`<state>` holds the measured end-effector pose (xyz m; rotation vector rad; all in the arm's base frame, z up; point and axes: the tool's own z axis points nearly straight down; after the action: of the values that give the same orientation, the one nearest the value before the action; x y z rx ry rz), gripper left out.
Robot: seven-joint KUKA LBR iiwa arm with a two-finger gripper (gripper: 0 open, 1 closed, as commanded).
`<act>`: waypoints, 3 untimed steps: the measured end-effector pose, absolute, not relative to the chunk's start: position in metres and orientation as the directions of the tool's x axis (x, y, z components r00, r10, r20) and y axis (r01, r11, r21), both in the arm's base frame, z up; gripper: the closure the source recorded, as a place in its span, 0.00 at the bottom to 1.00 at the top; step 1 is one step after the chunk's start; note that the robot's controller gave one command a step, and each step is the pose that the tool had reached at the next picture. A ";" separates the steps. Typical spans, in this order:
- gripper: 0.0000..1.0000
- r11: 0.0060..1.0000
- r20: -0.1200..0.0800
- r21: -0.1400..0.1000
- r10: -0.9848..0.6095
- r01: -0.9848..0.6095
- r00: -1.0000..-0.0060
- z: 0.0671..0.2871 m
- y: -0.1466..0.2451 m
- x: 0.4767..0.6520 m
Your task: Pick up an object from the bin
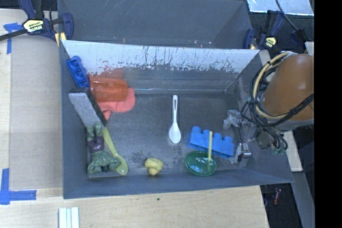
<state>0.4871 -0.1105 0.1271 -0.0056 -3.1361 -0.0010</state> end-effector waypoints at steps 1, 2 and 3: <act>0.00 1.000 -0.003 -0.001 0.000 0.000 -1.000 0.132 -0.110 0.489; 0.00 0.976 0.002 0.003 -0.218 -0.218 -0.976 0.068 -0.045 0.510; 1.00 0.937 -0.006 -0.004 -0.350 -0.350 -0.937 0.071 -0.054 0.514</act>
Offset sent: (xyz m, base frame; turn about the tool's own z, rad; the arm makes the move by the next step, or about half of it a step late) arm 0.0231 0.0626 -0.0571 -0.2214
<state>0.5140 -0.0545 0.0709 0.5605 -3.0976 0.0044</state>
